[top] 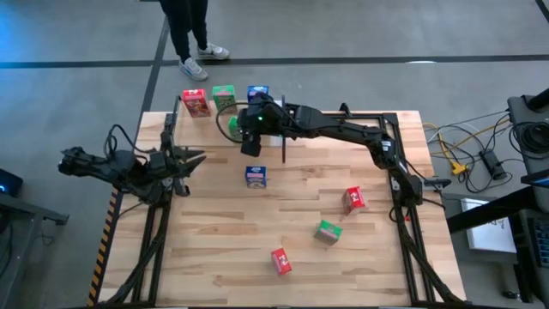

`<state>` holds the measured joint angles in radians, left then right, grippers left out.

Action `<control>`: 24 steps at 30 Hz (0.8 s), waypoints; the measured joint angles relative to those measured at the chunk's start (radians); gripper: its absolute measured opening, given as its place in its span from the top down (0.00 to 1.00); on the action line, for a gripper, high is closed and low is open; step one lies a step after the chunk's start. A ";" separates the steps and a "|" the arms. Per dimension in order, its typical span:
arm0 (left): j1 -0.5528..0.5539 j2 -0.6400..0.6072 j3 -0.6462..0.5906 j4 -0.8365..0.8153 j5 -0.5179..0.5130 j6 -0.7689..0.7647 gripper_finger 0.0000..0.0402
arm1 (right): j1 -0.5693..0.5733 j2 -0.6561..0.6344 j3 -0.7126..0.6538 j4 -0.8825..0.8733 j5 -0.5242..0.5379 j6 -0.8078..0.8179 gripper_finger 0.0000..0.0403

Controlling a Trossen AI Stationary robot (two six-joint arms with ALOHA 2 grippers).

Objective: Stack cereal on shelf
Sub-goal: Put the top green cereal box on the shelf aligned with the other green cereal box

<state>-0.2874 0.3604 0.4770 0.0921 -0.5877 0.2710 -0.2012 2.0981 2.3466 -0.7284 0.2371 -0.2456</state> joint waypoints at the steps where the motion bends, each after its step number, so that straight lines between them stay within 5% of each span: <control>1: 0.000 0.003 0.000 0.004 0.000 0.000 0.88 | 0.002 -0.007 0.000 -0.001 0.000 0.000 0.48; 9: 0.000 0.039 0.000 0.030 -0.001 0.008 0.87 | 0.035 -0.097 0.000 -0.080 -0.013 -0.011 0.48; 15: 0.000 0.085 0.000 0.066 -0.006 0.008 0.81 | 0.053 -0.194 -0.053 -0.177 -0.156 -0.004 0.49; 24: 0.000 0.167 0.000 0.122 -0.006 -0.052 0.69 | 0.094 -0.459 -0.610 0.117 -0.188 -0.013 0.49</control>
<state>-0.2871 0.5270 0.4770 0.2144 -0.5938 0.2191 -0.1069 1.6388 1.7371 -0.6115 0.0494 -0.2591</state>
